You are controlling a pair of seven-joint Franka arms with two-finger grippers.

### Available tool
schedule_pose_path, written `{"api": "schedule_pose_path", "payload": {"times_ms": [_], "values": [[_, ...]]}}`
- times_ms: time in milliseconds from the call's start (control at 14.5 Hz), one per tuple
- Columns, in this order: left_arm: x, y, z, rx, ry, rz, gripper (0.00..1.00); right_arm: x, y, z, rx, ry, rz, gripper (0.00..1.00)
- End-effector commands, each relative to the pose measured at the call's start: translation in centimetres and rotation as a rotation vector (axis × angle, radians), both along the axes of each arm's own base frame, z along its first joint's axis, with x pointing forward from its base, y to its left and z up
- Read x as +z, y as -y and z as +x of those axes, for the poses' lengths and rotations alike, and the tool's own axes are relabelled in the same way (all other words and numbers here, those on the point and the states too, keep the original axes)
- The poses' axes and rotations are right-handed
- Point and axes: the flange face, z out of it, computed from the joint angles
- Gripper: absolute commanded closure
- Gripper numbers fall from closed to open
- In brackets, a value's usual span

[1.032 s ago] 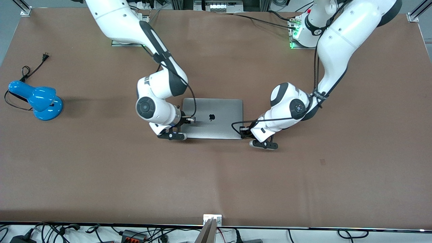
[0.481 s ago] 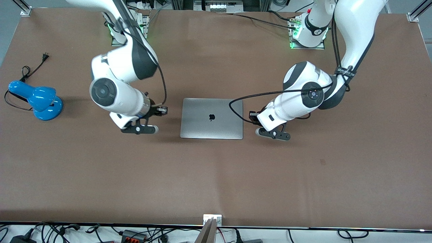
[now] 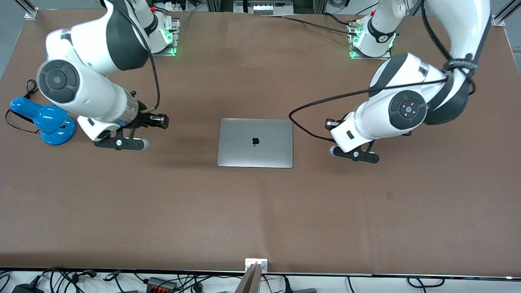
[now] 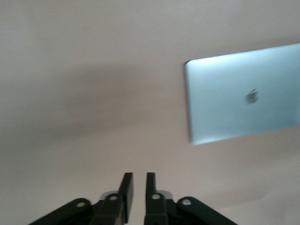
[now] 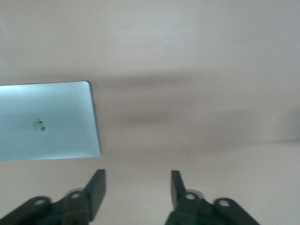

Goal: Close laptop with both arms from behind

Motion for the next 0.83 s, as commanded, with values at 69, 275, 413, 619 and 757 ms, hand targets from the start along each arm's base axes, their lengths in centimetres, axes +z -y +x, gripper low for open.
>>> {"api": "schedule_pose_path", "payload": {"times_ms": [69,275,413,619,757], "values": [[5.5,-2.5,-1.7,-0.055,0.023,0.078,0.11,4.2,4.2,0.4,-0.047,-0.005,-0.052,0.0],[8.6,-5.2,-2.7,-0.039,0.023,0.102,0.0,6.2,8.0,0.7,-0.004,-0.004,-0.048,0.0],[10.3,-8.7,-2.8,-0.002,0.006,0.104,0.0,7.1,10.5,0.8,-0.005,-0.004,-0.033,0.0],[13.6,-13.5,-1.5,-0.005,0.07,0.059,0.0,7.2,13.0,1.4,-0.025,0.008,0.01,0.0],[15.2,-15.3,-1.5,-0.006,0.106,0.041,0.0,9.0,13.4,0.3,0.013,0.023,-0.034,0.0]]}}
